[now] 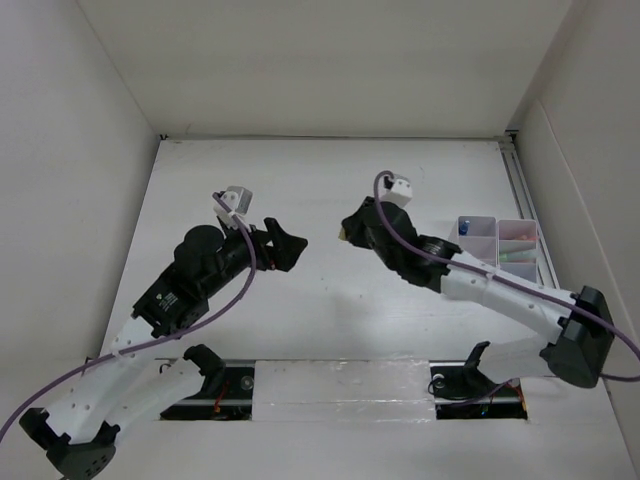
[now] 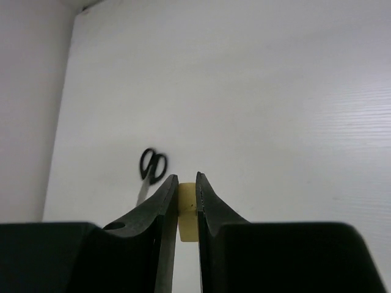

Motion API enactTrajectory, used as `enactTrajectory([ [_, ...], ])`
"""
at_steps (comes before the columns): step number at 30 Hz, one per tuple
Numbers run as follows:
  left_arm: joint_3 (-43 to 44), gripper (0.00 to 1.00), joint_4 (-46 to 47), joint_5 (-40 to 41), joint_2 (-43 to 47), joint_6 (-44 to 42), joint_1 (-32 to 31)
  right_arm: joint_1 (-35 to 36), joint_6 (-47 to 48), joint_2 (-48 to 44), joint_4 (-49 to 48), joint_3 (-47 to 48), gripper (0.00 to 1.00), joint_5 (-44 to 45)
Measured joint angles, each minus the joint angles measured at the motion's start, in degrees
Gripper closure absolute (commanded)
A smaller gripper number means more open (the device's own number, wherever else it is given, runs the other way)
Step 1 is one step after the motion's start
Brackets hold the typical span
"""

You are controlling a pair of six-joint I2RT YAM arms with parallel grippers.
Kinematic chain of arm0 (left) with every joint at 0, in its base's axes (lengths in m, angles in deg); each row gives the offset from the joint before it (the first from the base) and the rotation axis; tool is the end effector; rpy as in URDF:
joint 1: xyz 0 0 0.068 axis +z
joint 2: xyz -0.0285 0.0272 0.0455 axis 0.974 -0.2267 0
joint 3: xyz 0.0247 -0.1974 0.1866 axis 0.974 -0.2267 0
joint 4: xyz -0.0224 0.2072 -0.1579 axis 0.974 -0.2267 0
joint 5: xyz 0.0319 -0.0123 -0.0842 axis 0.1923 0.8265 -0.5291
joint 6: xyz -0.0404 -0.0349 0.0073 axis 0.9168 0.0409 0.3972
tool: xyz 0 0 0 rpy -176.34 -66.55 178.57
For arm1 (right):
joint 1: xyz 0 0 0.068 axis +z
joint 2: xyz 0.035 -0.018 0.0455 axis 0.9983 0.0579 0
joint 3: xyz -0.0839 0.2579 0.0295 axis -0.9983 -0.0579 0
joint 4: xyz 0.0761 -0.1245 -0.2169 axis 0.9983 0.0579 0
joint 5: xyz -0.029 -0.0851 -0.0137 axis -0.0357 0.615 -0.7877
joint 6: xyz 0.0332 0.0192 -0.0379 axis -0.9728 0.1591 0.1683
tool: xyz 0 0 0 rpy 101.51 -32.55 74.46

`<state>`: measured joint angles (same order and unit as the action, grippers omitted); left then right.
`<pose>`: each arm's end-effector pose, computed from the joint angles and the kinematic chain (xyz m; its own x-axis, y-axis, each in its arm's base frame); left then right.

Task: Sort the stationery into containers
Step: Place the stationery into the container

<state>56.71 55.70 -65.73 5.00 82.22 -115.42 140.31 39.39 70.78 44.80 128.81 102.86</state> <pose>0.1232 -0.1009 0.3729 -0.3482 -0.2788 -0.8950 0.5771 0.6886 -0.4391 0.1972 0.2388 0.3211 -0.4964 0.4029 -0.7689 -0.1257 0.8430 0.5230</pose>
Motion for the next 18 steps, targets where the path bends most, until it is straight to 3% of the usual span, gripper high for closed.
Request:
enactTrajectory([
  [10,2.93,0.00,-12.22,18.53,-5.27,2.99,0.00,-25.14,-1.11,-20.44,6.25,-15.13,1.00,4.55],
  [18,2.93,0.00,-14.14,22.73,-7.10,3.56,1.16,-39.45,-2.62,-21.53,10.80,-18.12,1.00,6.49],
])
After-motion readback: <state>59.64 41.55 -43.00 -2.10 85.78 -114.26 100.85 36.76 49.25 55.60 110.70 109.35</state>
